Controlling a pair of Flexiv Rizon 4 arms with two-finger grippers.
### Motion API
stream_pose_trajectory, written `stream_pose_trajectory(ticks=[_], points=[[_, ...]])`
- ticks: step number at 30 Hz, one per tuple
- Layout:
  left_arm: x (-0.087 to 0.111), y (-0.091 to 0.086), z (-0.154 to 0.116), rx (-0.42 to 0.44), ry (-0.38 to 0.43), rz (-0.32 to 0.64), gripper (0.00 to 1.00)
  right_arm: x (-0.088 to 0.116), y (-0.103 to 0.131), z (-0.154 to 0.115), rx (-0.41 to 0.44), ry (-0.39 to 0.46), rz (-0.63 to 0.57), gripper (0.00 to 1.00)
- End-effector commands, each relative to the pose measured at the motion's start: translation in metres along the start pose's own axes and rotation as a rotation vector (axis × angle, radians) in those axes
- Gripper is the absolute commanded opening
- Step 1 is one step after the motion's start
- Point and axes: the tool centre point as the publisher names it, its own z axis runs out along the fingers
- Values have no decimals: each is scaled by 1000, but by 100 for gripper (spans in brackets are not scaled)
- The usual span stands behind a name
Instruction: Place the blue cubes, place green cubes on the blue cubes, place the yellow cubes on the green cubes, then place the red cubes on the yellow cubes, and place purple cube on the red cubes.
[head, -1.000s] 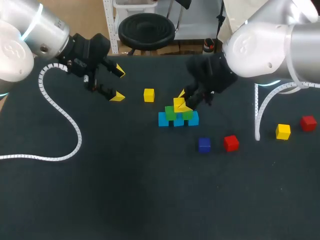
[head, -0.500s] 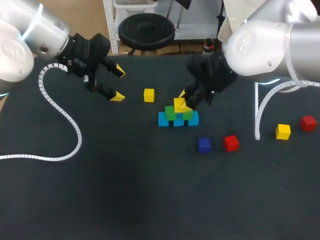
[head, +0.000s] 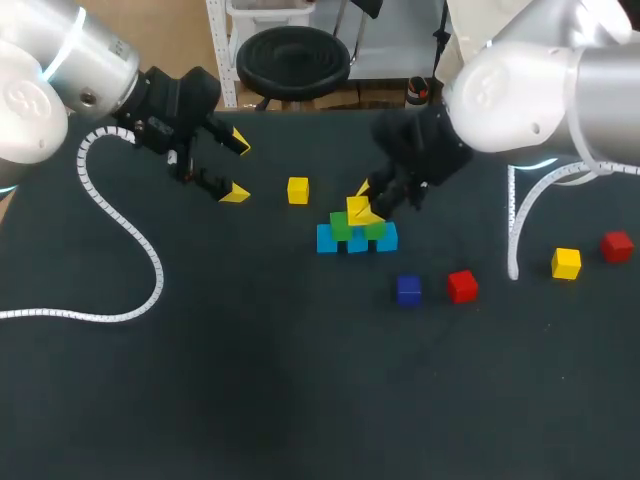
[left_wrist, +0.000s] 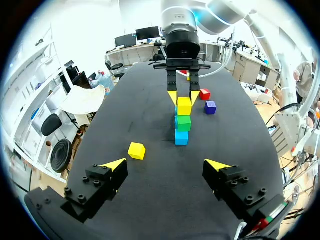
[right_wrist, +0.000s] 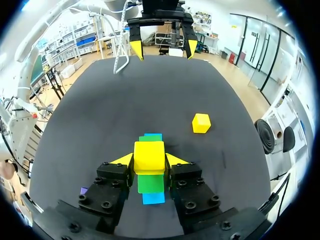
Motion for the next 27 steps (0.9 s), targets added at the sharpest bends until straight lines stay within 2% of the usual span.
stream_pose_trajectory(ticks=[1, 24, 27], points=[[0, 1, 0, 2, 1, 1, 100, -1, -3, 1, -5, -1, 0, 0], [0, 1, 0, 2, 1, 1, 100, 2, 0, 1, -3, -2, 12, 0], [0, 1, 0, 2, 1, 1, 100, 2, 0, 2, -3, -2, 12, 8]])
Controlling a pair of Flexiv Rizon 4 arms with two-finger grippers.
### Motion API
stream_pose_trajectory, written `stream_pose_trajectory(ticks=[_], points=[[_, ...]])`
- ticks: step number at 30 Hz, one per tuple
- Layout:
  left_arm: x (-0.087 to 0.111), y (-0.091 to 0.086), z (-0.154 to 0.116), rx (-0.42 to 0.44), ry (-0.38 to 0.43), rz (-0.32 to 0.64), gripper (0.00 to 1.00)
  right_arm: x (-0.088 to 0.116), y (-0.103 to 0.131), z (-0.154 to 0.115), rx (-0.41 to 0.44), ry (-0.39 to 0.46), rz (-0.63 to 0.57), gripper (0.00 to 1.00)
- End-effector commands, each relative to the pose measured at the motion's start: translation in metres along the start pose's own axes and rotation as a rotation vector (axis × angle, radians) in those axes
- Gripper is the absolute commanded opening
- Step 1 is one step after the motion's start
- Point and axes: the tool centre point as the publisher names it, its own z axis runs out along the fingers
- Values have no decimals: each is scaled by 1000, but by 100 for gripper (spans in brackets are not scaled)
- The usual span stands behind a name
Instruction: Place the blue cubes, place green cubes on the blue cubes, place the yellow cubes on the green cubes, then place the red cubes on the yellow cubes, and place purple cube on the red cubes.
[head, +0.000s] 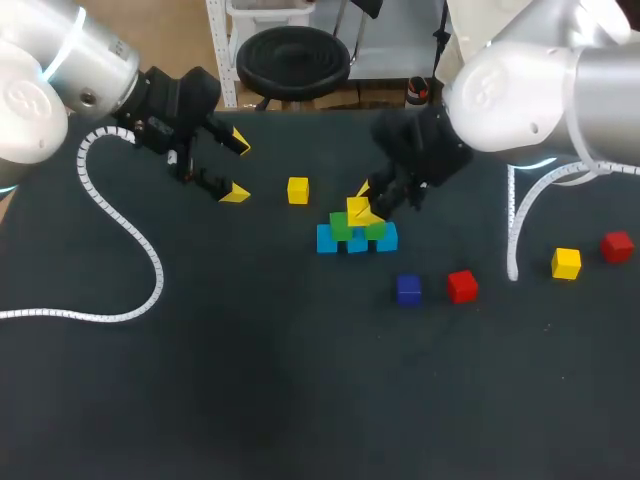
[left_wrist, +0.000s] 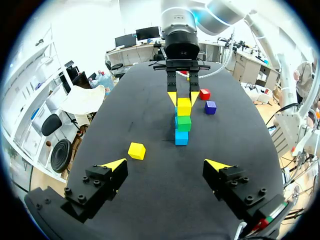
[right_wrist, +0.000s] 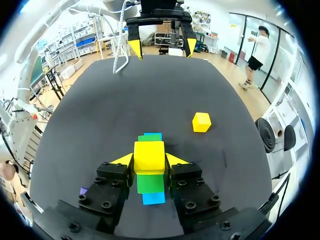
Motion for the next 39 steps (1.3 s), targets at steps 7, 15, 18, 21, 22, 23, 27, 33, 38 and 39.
stream_pose_trajectory(ticks=[7, 15, 18, 21, 22, 23, 27, 33, 38, 39], points=[[0, 1, 0, 2, 1, 1, 100, 0, -3, 0, 2, 1, -3, 5], [0, 1, 0, 2, 1, 1, 100, -1, -5, 0, 2, 4, -6, 4], [0, 1, 0, 2, 1, 1, 100, -1, -4, 0, 3, 3, -4, 4], [0, 1, 0, 2, 1, 1, 100, 1, -3, -1, 5, 1, 0, 5], [0, 1, 0, 2, 1, 1, 100, 0, -2, -1, 6, 0, 0, 5], [0, 1, 0, 2, 1, 1, 100, 0, -2, -2, 7, 0, 0, 5], [0, 1, 0, 2, 1, 1, 100, 1, -1, -2, 8, -1, 3, 5], [0, 1, 0, 2, 1, 1, 100, 0, -3, 0, 4, 1, 3, 11], [0, 1, 0, 2, 1, 1, 100, 1, -5, 0, 2, 2, 4, 41], [0, 1, 0, 2, 1, 1, 100, 1, -5, 0, 1, 1, 6, 61]])
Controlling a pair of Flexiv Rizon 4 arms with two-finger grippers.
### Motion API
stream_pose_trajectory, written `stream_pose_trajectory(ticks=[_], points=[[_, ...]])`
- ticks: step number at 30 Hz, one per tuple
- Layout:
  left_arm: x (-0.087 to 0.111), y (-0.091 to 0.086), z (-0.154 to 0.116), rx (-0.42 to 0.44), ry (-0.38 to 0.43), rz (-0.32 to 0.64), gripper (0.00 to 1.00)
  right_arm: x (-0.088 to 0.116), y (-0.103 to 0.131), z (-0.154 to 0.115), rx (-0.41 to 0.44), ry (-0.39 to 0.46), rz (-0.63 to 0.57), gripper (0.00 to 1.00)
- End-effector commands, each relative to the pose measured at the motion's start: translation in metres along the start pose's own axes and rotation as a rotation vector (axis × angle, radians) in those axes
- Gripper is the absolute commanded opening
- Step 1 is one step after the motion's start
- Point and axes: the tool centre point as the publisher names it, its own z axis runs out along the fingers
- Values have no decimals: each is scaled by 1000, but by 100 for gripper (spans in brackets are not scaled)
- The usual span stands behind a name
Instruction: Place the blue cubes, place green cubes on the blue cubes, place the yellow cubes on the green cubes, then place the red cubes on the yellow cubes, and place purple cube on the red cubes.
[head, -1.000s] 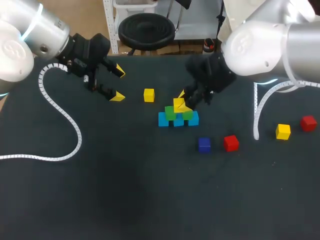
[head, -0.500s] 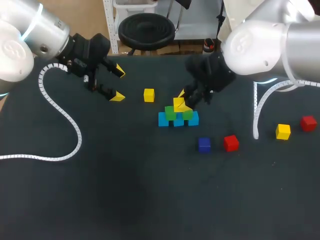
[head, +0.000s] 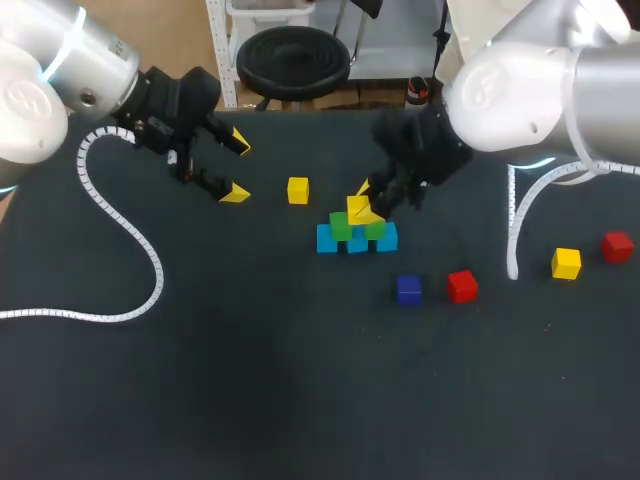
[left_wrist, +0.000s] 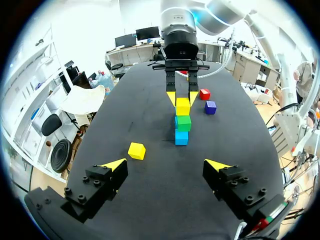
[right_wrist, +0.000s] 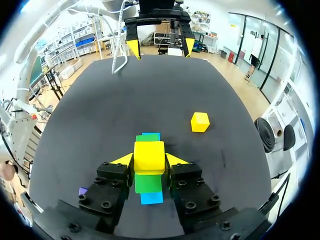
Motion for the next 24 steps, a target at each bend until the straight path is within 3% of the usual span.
stream_pose_trajectory(ticks=[1, 12, 18, 24], points=[[0, 1, 0, 2, 1, 1, 100, 0, -2, 1, -5, -1, 5, 100], [0, 1, 0, 2, 1, 1, 100, 1, -2, -7, 10, -9, 17, 100], [0, 1, 0, 2, 1, 1, 100, 5, 6, -26, 27, -9, 8, 100], [0, 1, 0, 2, 1, 1, 100, 21, 15, -53, 39, -66, -1, 100]])
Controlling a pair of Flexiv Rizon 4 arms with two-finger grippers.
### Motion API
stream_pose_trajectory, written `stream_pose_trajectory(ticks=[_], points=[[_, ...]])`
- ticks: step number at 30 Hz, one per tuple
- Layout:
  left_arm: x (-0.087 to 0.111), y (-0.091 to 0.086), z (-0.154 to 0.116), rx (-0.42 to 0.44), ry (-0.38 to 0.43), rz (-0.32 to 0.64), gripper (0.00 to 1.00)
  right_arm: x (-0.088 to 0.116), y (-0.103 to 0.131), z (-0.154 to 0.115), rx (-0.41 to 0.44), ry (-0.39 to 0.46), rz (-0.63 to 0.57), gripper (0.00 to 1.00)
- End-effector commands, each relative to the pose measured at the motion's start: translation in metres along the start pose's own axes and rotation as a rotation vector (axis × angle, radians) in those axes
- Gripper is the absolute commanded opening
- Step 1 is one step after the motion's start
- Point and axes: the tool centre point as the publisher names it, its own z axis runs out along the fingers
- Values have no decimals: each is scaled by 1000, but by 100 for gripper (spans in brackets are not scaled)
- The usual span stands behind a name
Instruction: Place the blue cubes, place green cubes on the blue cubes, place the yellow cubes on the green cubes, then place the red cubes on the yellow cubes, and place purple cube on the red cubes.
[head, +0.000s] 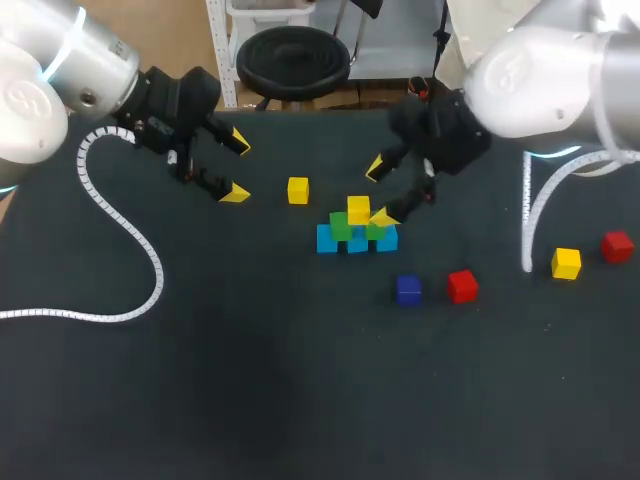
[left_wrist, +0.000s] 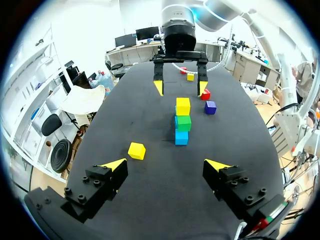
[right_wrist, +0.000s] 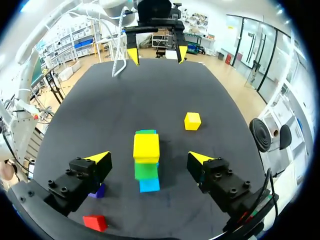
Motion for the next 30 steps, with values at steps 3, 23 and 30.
stream_pose_trajectory(ticks=[3, 23, 30], points=[[0, 1, 0, 2, 1, 1, 100, 20, 18, -34, 27, -35, 12, 100], [0, 1, 0, 2, 1, 1, 100, 33, 27, -54, 46, -37, 82, 100], [0, 1, 0, 2, 1, 1, 100, 93, 45, -112, 189, -89, 105, 100]])
